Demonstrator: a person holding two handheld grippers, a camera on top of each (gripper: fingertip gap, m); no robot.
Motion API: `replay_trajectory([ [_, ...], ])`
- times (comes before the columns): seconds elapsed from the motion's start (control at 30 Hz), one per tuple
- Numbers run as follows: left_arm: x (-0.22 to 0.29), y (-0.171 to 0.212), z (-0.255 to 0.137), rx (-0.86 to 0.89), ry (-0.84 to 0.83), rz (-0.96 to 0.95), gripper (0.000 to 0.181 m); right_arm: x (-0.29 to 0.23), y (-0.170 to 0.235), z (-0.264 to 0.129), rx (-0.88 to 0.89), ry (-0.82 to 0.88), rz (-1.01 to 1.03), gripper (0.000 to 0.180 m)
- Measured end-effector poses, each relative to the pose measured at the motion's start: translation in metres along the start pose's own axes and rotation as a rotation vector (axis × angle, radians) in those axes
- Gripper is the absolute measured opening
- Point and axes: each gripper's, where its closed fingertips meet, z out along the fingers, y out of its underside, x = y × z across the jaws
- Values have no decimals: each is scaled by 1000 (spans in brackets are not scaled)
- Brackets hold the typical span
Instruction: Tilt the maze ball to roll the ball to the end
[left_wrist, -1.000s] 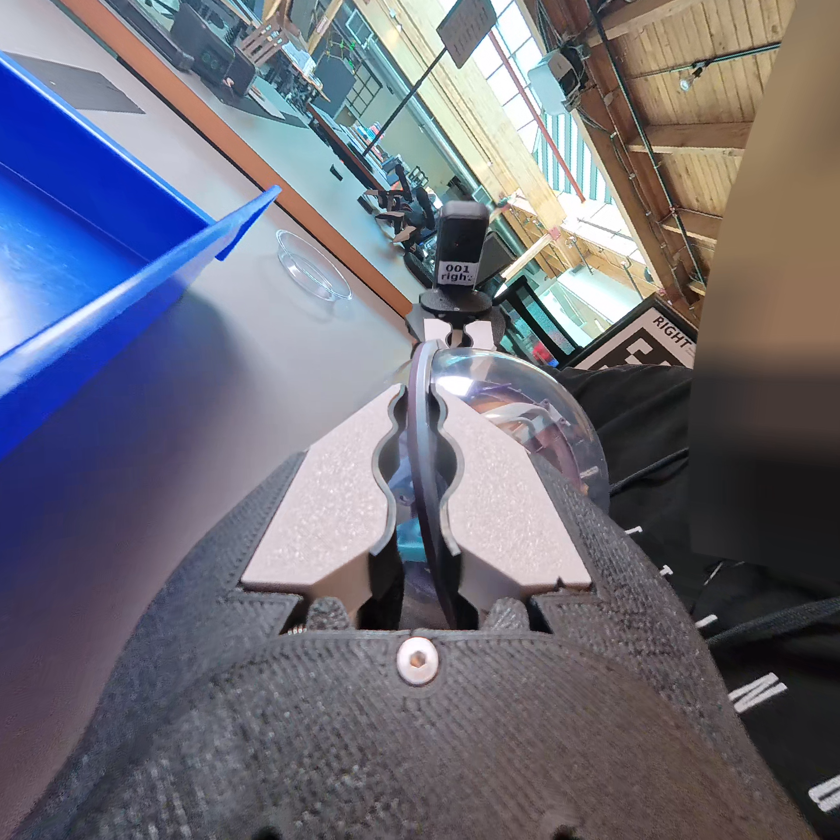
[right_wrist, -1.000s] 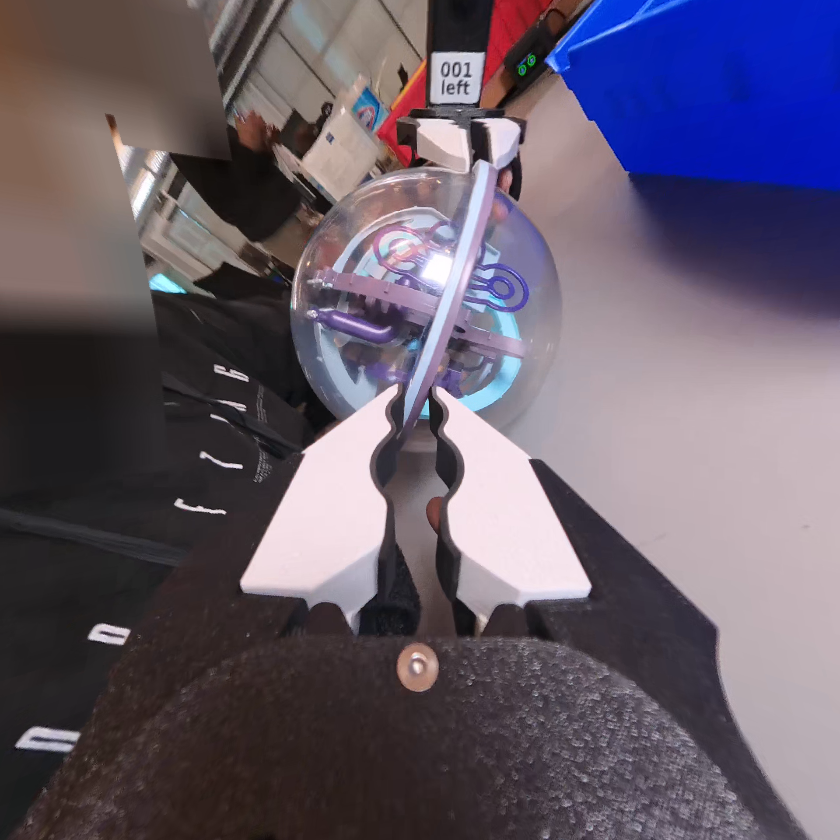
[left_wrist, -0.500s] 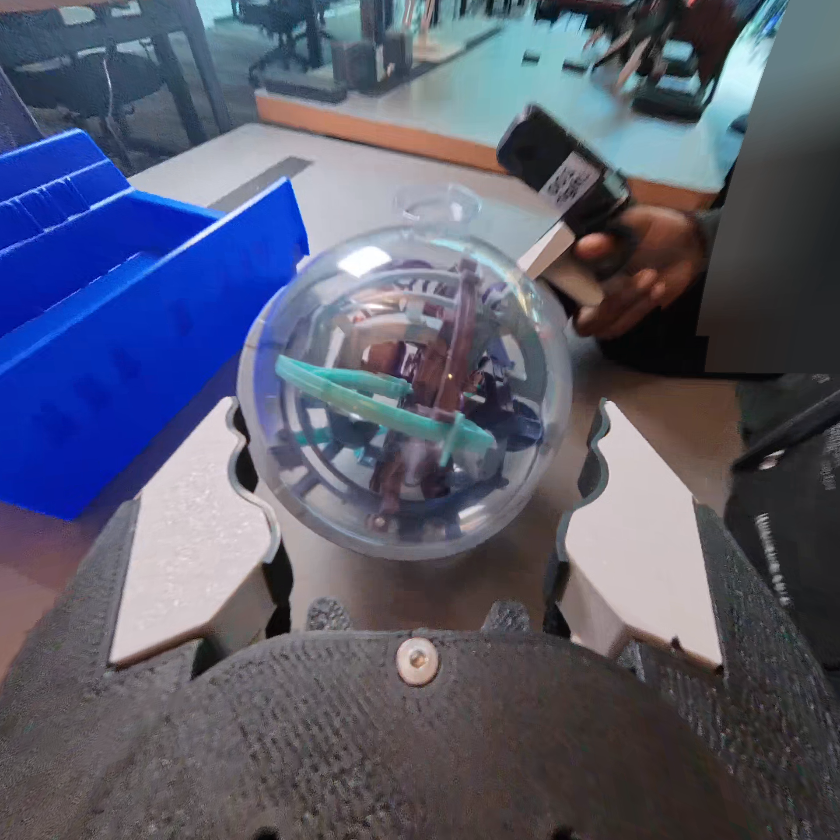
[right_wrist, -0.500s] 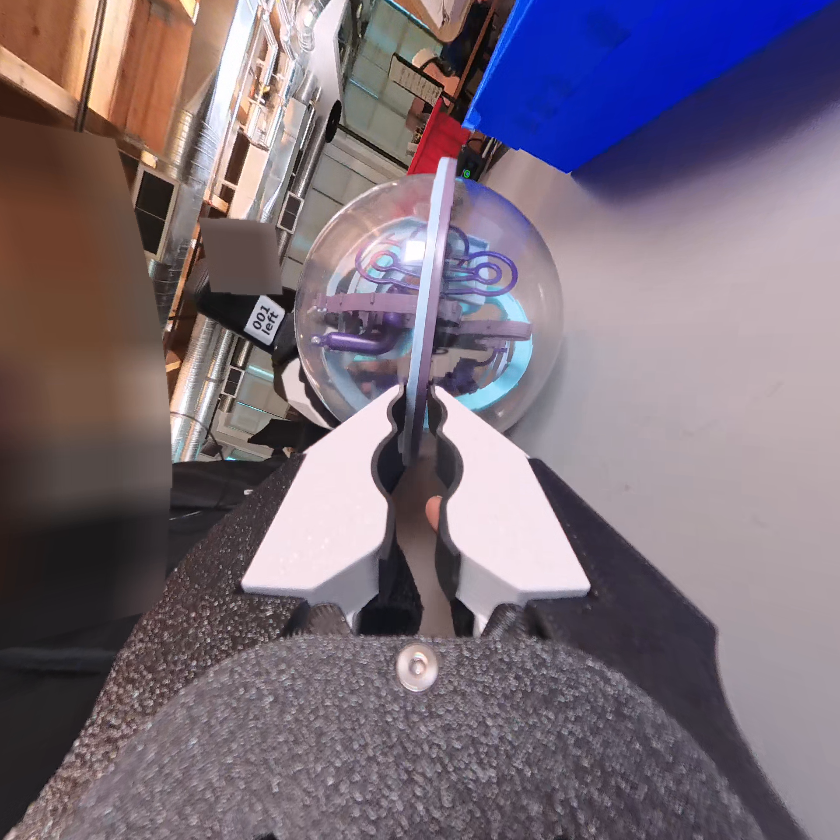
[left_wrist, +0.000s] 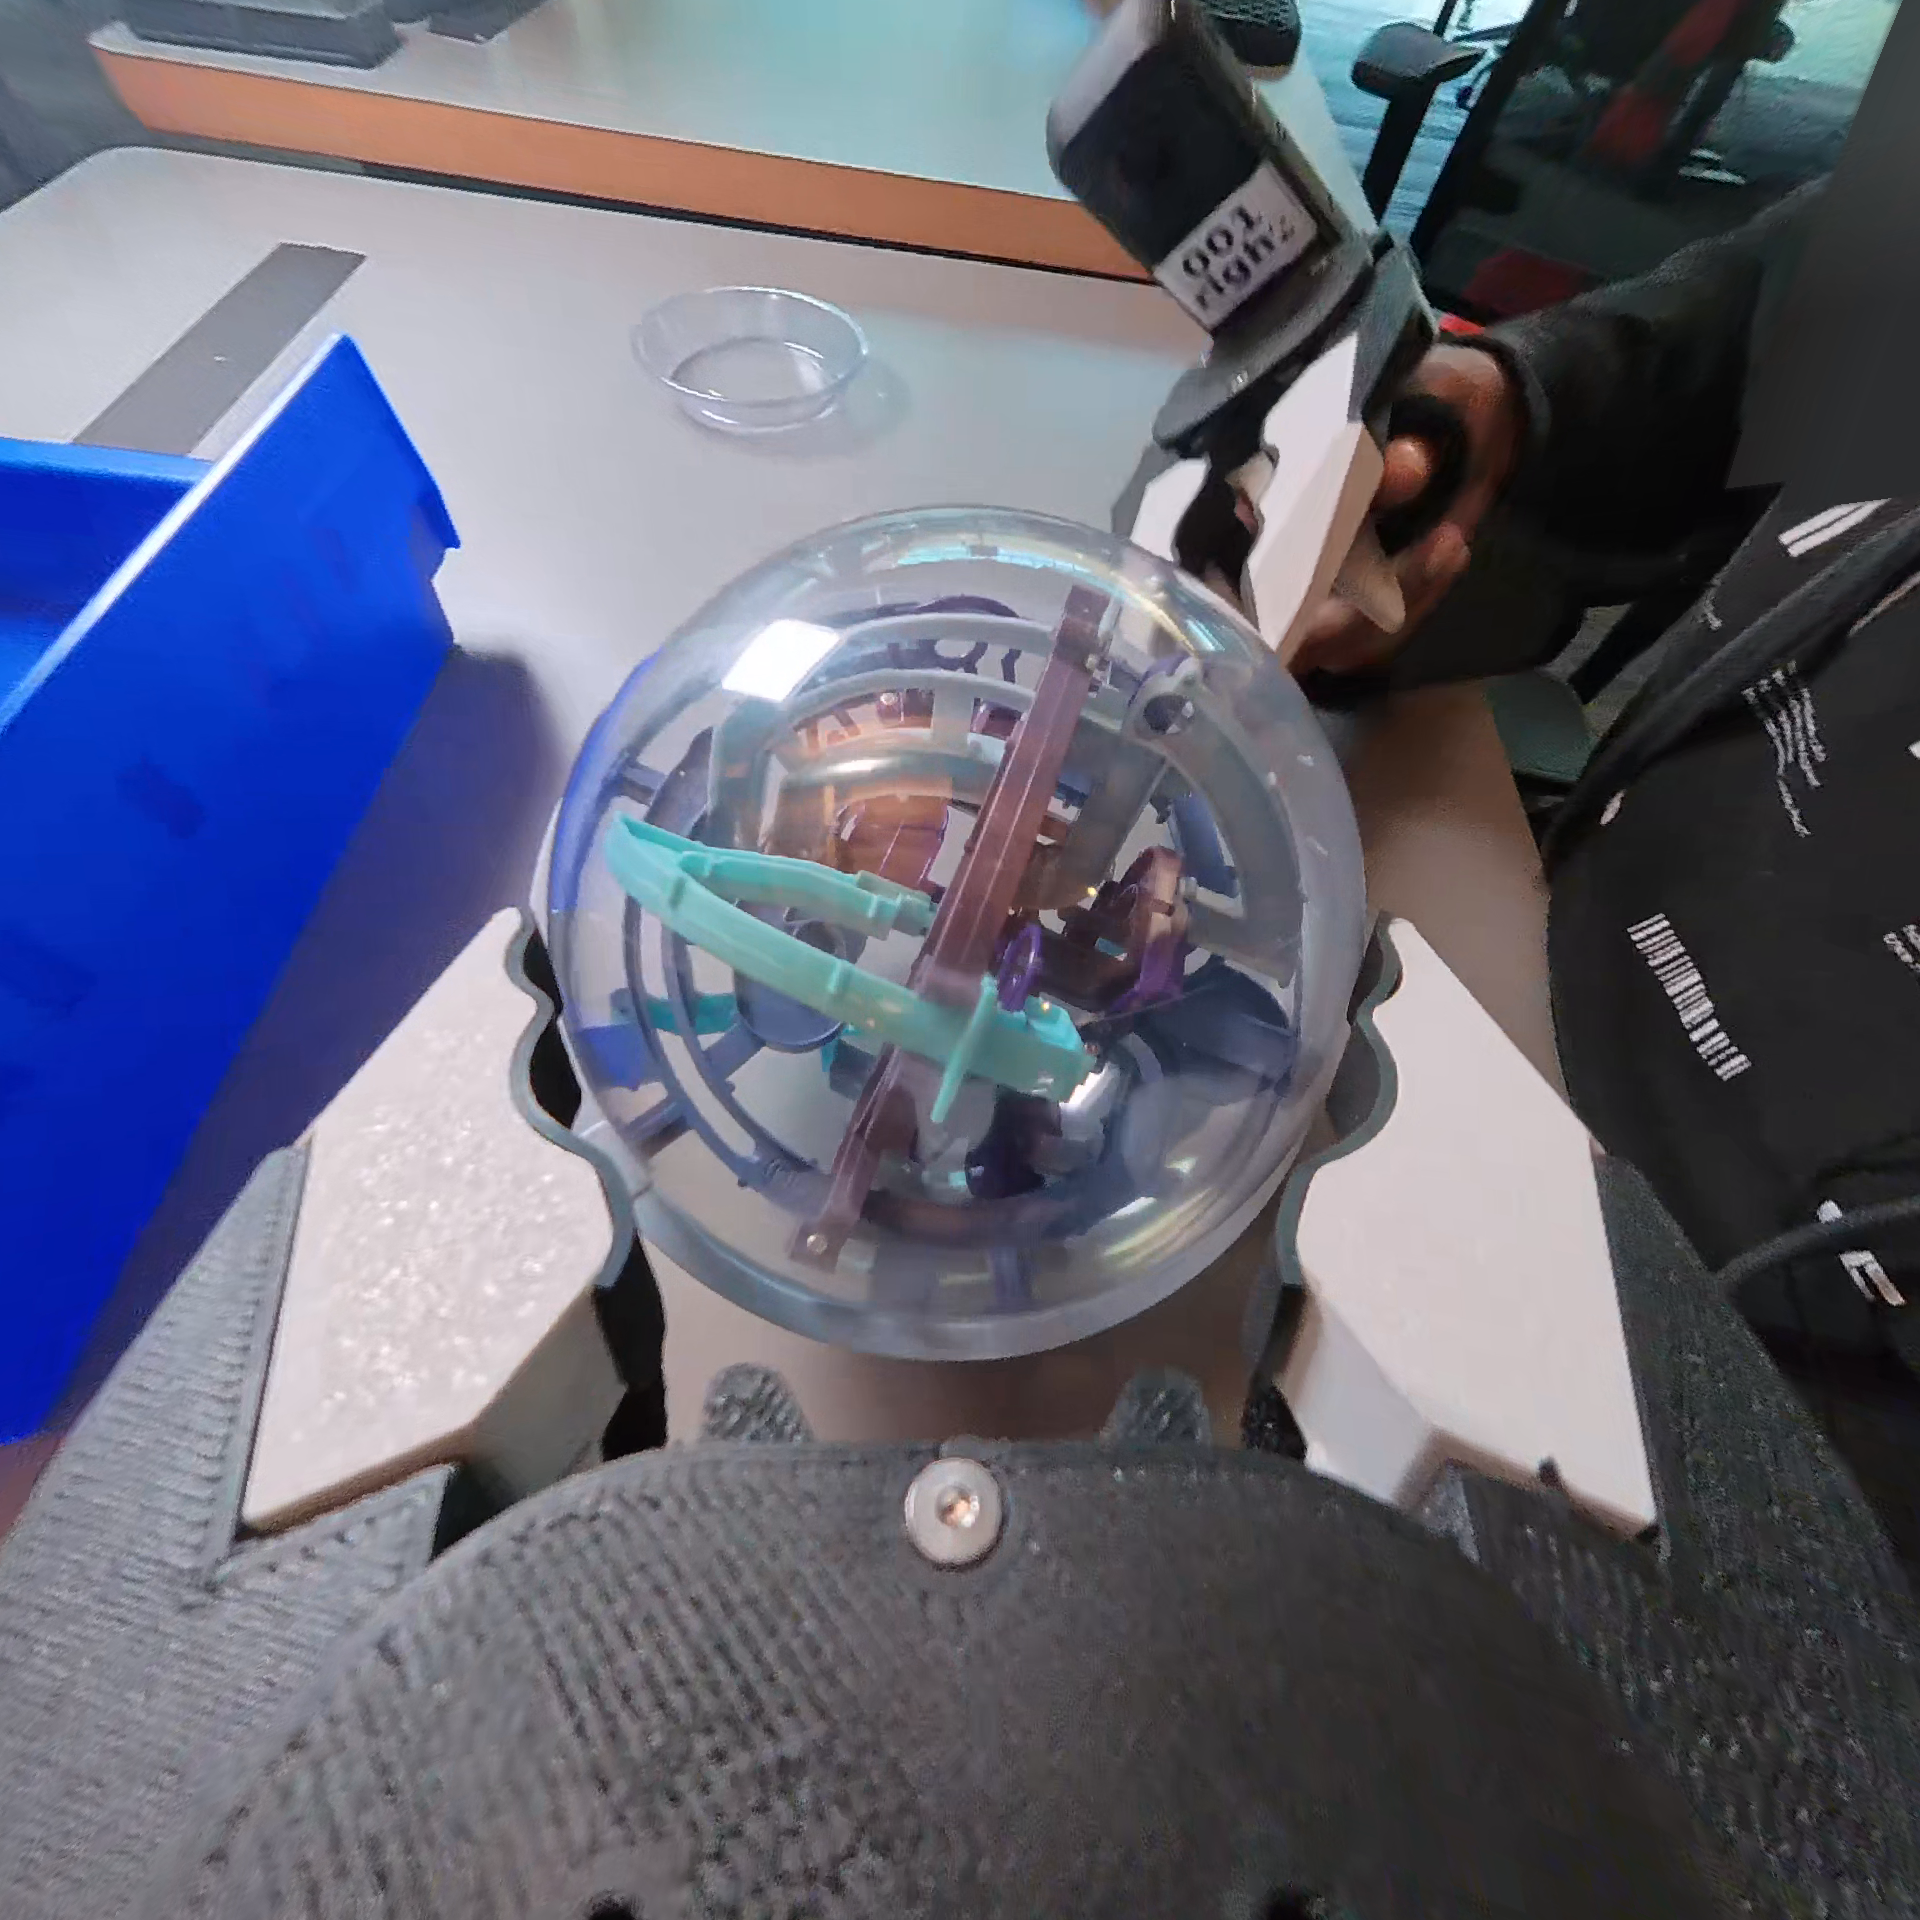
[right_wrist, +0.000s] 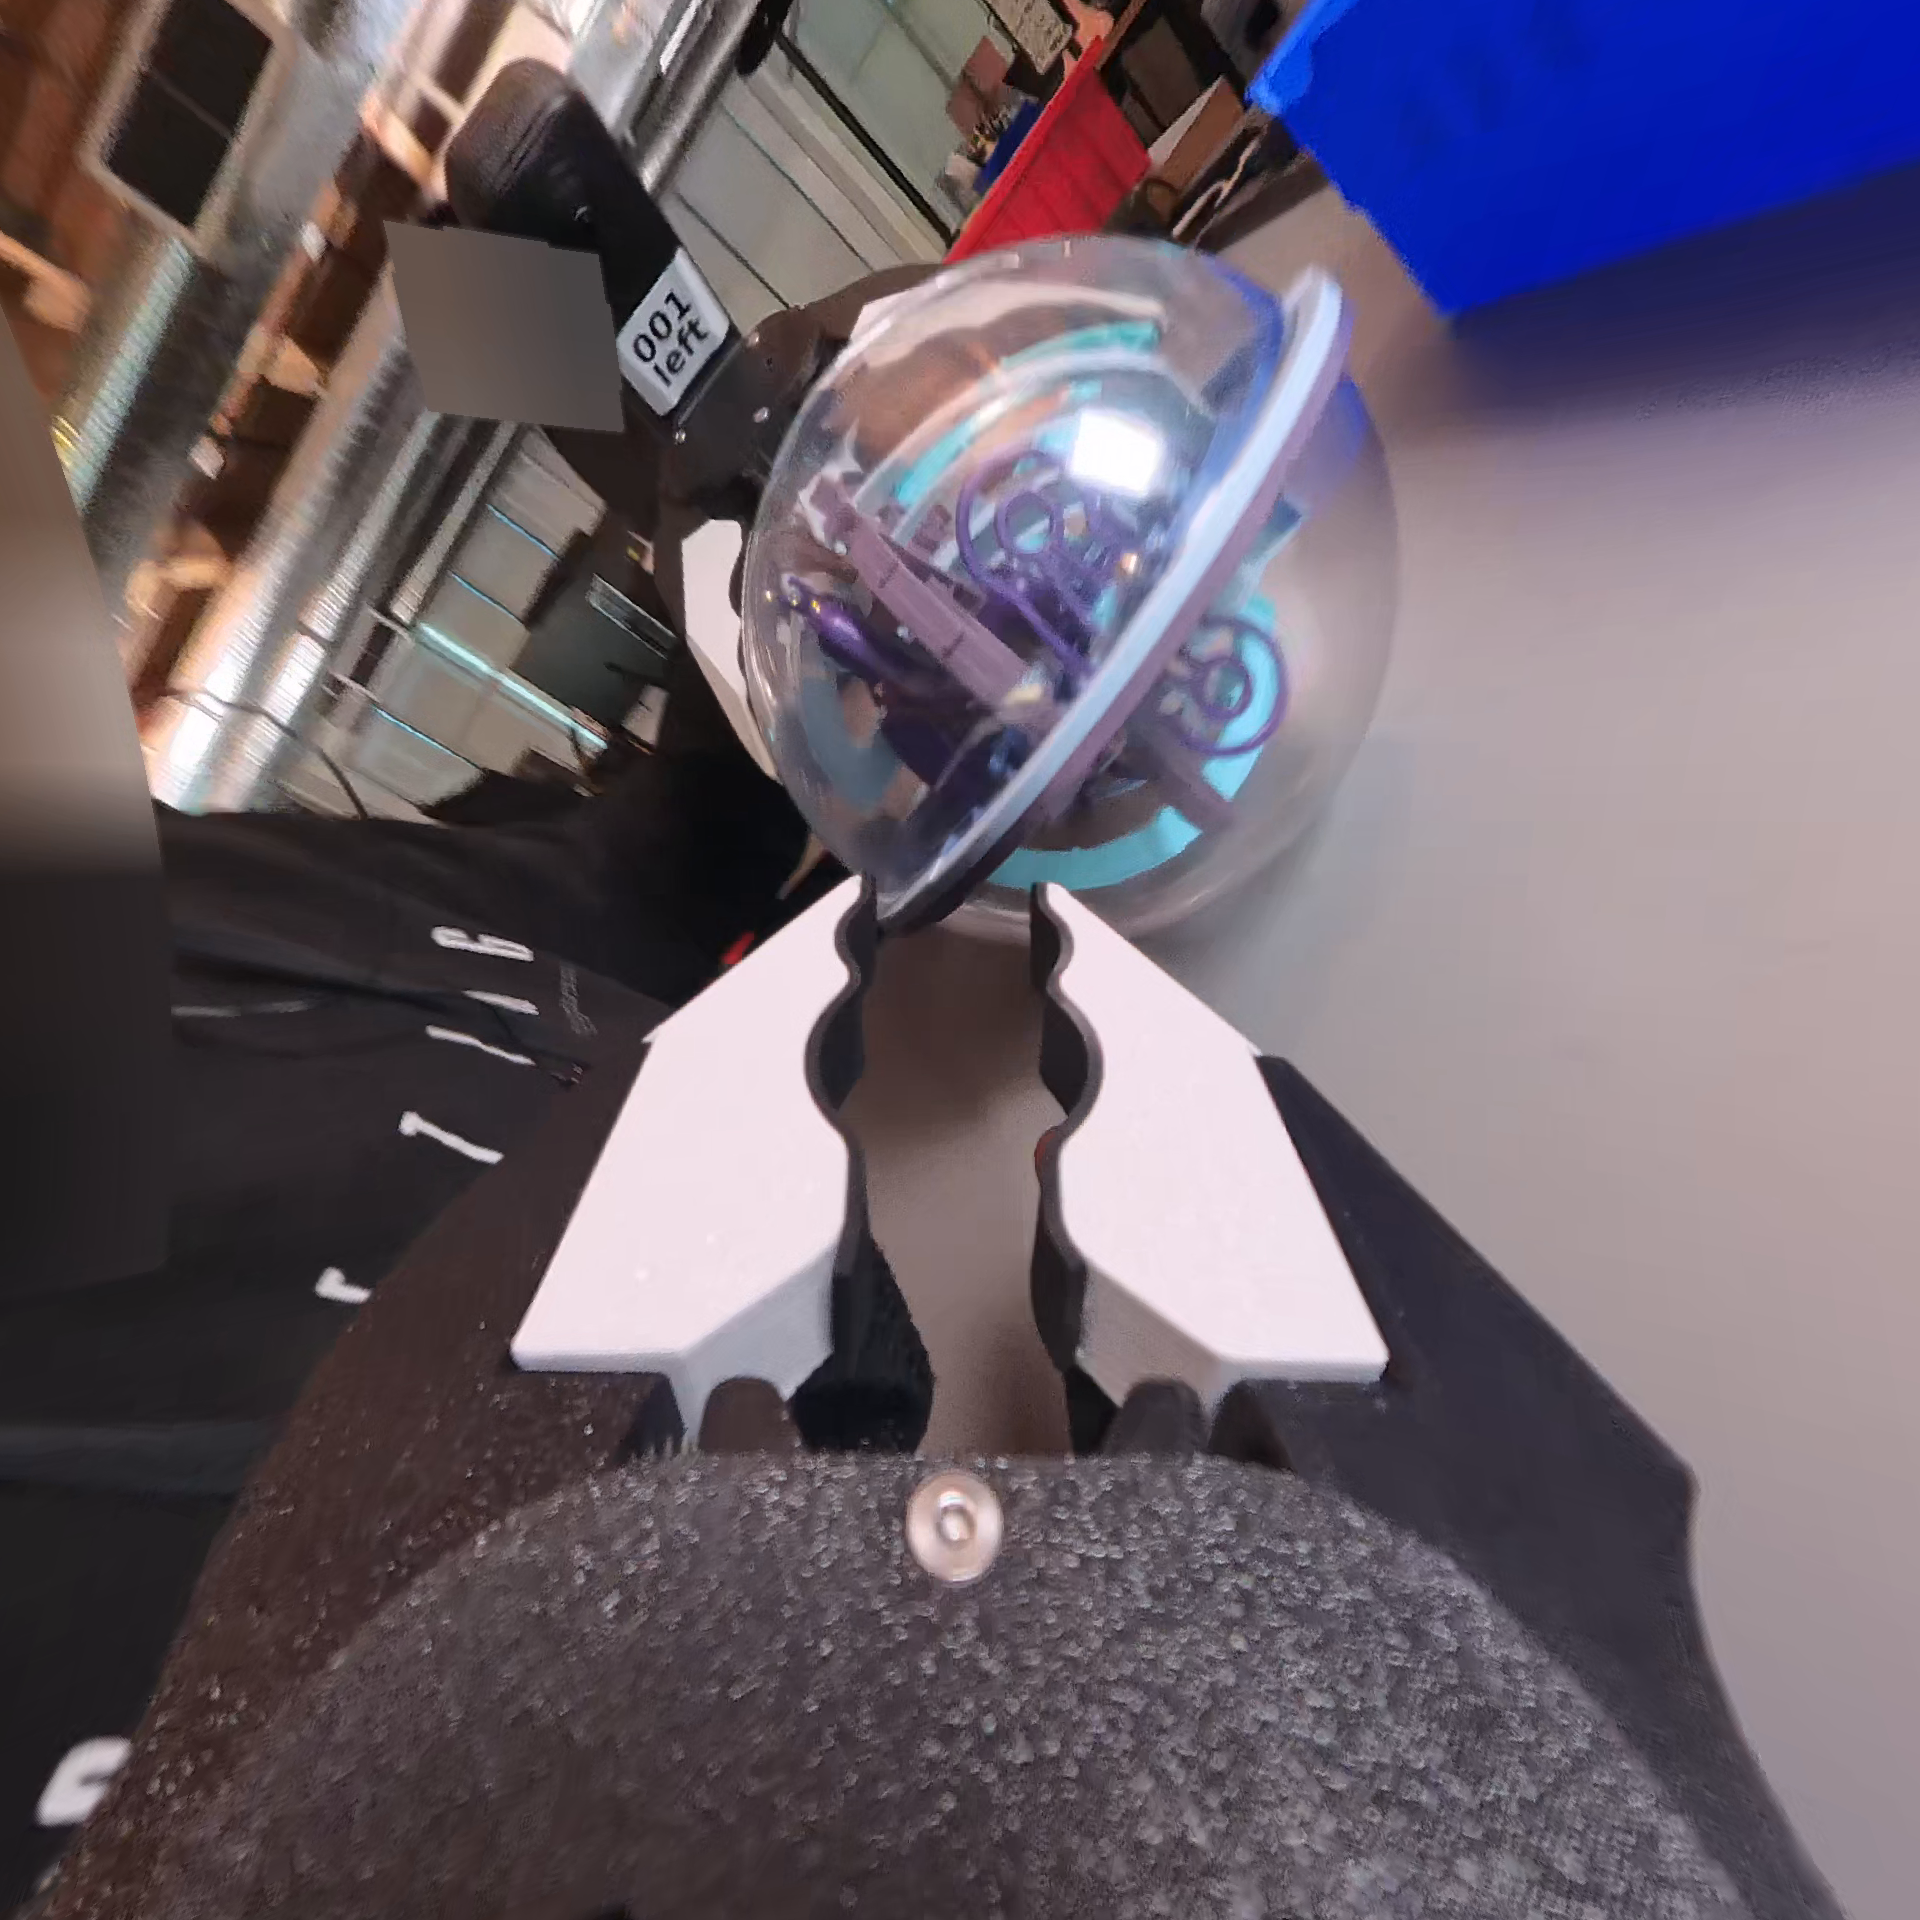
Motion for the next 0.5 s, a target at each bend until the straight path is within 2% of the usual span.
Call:
replay_trajectory([
  [0.17, 4, -3, 3, -35, 83, 64, 146, 11, -38, -30, -31, 108, -512, 27],
  [0.23, 5, -4, 5, -51, 127, 90, 146, 18, -47, -30, -63, 120, -644, 25],
  [0.3, 6, -6, 8, -68, 165, 118, 146, 23, -52, -24, -100, 63, -636, 24],
  [0.4, 12, -9, 13, -117, 216, 157, 145, 33, -61, -16, -168, -54, -469, 26],
  [0.5, 22, -12, 18, -155, 268, 216, 144, 53, -69, -12, -215, -102, -316, 32],
])
